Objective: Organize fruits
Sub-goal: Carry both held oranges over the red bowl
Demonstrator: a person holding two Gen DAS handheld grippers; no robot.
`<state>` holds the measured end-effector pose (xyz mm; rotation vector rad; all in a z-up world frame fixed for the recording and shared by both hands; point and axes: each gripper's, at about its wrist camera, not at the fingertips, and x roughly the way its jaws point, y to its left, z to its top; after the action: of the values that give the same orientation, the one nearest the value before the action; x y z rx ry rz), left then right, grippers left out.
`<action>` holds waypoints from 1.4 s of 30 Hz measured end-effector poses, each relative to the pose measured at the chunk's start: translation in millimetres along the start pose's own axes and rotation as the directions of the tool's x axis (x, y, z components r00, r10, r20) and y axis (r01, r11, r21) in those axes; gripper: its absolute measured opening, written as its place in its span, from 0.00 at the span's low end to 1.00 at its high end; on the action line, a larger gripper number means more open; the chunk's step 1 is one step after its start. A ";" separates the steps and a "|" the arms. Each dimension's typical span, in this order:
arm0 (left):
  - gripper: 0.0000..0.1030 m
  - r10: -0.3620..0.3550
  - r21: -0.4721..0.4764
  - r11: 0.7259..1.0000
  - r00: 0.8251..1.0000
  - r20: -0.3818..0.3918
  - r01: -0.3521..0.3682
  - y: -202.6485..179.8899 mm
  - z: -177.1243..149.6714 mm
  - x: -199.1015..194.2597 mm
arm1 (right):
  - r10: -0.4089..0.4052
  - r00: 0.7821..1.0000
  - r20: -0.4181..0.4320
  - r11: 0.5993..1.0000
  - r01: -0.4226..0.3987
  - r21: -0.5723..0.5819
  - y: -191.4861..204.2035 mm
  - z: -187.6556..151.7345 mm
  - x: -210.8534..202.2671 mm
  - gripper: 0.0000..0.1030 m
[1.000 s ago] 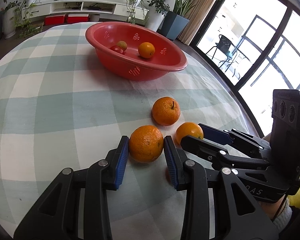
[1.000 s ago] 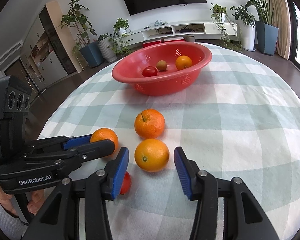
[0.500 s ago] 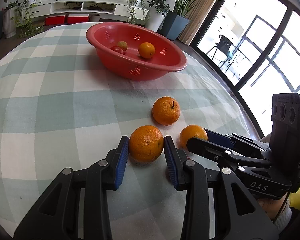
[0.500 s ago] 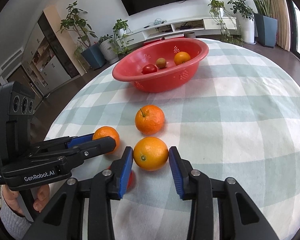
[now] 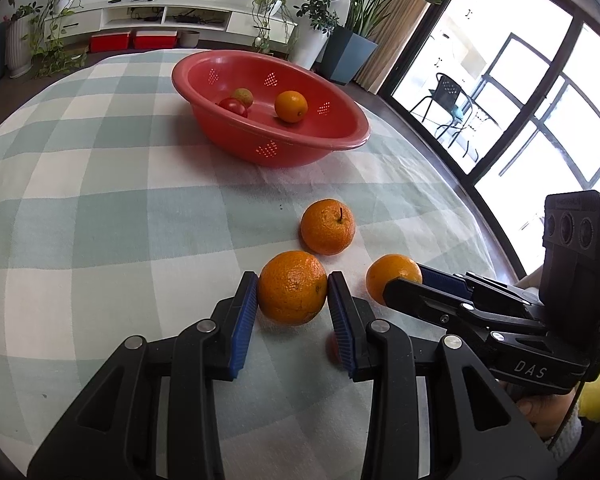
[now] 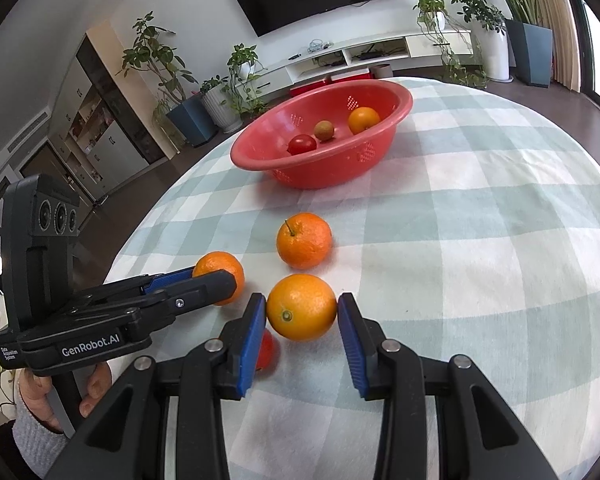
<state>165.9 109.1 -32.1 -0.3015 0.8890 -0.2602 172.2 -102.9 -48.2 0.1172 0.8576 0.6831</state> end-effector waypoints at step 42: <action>0.32 -0.020 0.011 1.000 0.999 0.042 0.019 -1.8 41.2 -14.4 | 0.074 0.995 0.069 0.997 -0.075 0.019 -3.3 56.7 -7.2 0.39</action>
<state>189.6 118.6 3.3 -0.3051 0.8438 -0.2756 212.0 -100.3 -7.1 0.1920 0.7979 0.7359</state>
